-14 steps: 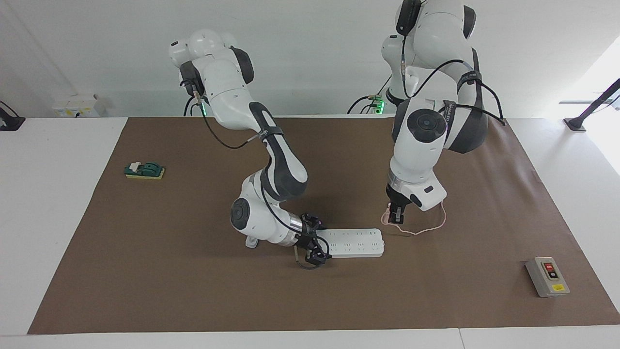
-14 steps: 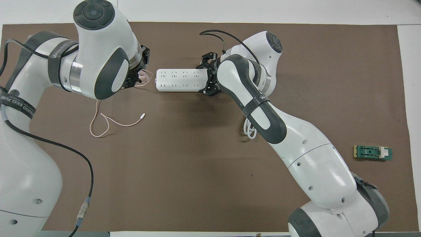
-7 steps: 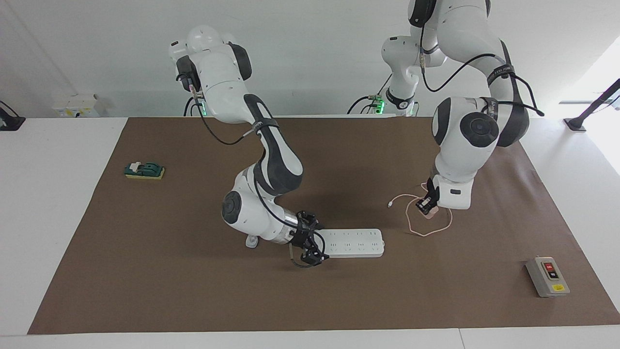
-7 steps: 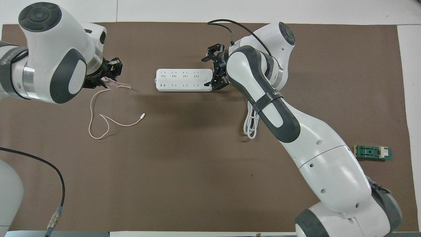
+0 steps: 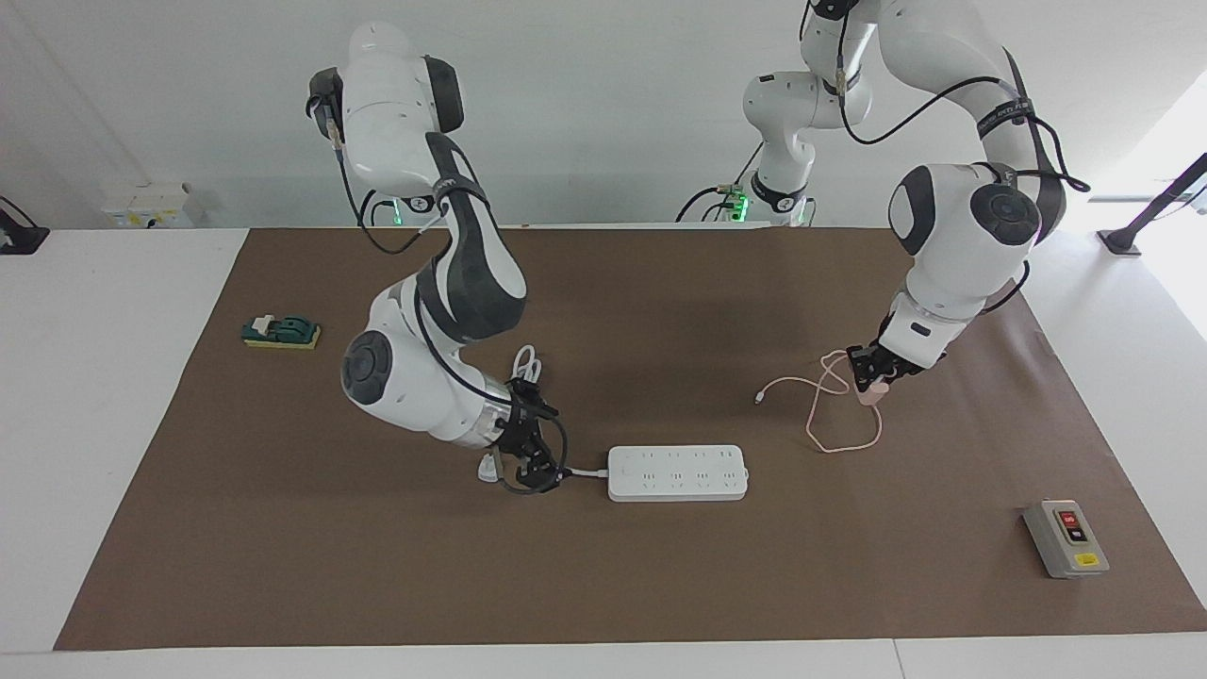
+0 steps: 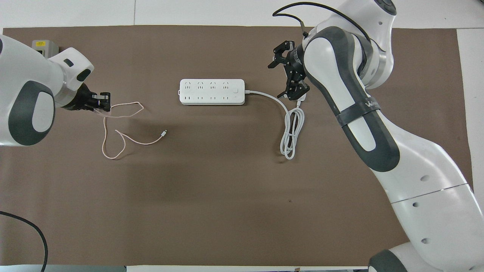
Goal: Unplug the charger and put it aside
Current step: 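Carry the charger away and lower it with the left gripper while the right gripper withdraws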
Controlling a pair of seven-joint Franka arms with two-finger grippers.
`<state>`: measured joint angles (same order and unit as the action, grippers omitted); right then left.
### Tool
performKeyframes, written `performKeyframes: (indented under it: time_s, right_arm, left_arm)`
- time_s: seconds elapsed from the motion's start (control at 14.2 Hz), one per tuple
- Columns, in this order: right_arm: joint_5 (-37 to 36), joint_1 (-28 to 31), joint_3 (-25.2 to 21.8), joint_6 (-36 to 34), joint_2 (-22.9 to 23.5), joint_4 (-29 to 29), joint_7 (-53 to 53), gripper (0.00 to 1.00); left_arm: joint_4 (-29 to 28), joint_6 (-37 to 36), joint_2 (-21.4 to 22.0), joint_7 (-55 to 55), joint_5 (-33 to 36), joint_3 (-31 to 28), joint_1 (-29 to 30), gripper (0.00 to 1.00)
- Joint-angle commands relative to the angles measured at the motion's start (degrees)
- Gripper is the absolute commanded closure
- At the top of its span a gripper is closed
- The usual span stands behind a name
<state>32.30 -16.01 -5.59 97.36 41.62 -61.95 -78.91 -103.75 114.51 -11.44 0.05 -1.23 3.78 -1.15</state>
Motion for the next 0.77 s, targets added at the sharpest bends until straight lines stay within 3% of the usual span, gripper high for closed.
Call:
performKeyframes:
  time_s: [0.0, 0.28, 0.35, 0.42, 0.7]
  right_arm:
    - [-6.3, 2.6, 0.1, -5.4, -5.2, -3.9, 10.6, 0.0]
    - [-14.4, 5.6, 0.1, -8.8, -14.0, -10.4, 27.9, 0.0]
    - [-15.8, 6.2, 0.1, -9.1, -16.0, -12.0, 31.4, 0.0]
    - [-17.0, 7.0, 0.1, -9.5, -17.8, -13.1, 34.8, 0.0]
    - [-23.0, 9.3, 0.1, -12.4, -21.4, -13.7, 50.6, 0.0]
  left_arm:
    - [-4.1, 2.2, 2.2, 8.9, -2.6, 0.4, 4.0, 1.0]
    - [-4.8, 2.8, 1.4, 9.9, -2.6, 0.0, 7.3, 1.0]
    - [-4.8, 3.8, 0.9, 9.3, -2.6, -0.1, 7.3, 0.63]
    - [-4.9, 4.1, 0.9, 9.0, -2.6, -0.1, 7.6, 0.01]
    - [-4.8, 4.4, 0.1, 8.7, -2.6, -0.1, 7.9, 0.0]
